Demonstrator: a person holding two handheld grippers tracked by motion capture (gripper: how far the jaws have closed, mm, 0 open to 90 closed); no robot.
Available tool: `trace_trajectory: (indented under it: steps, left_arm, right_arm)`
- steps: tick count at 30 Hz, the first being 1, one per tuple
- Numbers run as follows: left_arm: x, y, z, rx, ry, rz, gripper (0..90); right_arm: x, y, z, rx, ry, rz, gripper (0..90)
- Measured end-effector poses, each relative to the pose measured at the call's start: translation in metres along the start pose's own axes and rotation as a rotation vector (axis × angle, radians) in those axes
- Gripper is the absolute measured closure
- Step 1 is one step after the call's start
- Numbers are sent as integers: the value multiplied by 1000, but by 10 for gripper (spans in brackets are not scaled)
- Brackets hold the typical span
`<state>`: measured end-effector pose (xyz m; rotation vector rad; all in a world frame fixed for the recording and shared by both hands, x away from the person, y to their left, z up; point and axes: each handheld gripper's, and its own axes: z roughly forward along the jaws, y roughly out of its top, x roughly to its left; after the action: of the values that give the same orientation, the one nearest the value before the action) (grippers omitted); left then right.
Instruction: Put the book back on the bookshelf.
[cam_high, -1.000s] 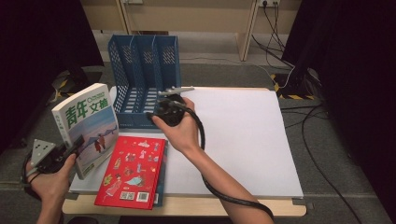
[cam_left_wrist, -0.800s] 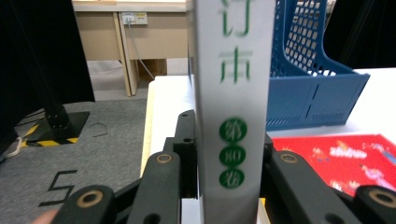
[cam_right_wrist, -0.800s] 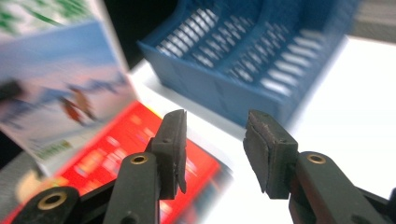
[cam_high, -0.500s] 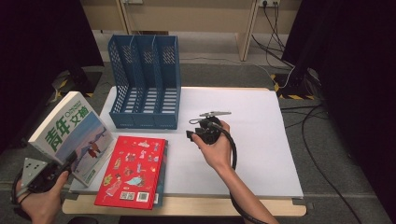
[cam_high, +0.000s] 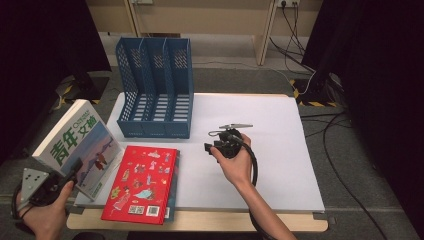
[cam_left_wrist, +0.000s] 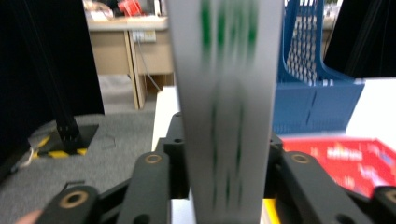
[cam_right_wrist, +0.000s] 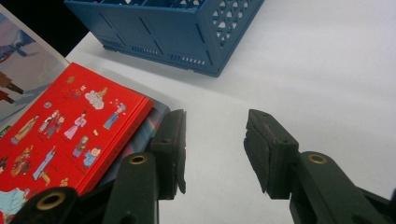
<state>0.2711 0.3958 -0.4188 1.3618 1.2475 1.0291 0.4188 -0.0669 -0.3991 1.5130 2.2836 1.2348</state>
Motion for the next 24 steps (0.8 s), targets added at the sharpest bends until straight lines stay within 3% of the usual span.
trace_trajectory:
  steps: [4, 8, 16, 21, 24]
  left_arm:
    - [1, 14, 6, -50, 10, -32, 607]
    - [2, 20, 8, -60, 16, -21, 586]
    - [2, 24, 16, -81, 20, -19, 626]
    - [1, 24, 17, -81, 7, -25, 712]
    - [1, 24, 17, -77, 1, -49, 726]
  right_arm:
    - [-3, -3, 1, 1, 5, 12, 573]
    - [-6, -6, 2, 3, 2, 15, 569]
    - [-9, -9, 2, 4, -1, 20, 564]
    - [-14, -13, 4, 5, -14, 26, 559]
    - [-17, -15, 4, 5, -19, 31, 559]
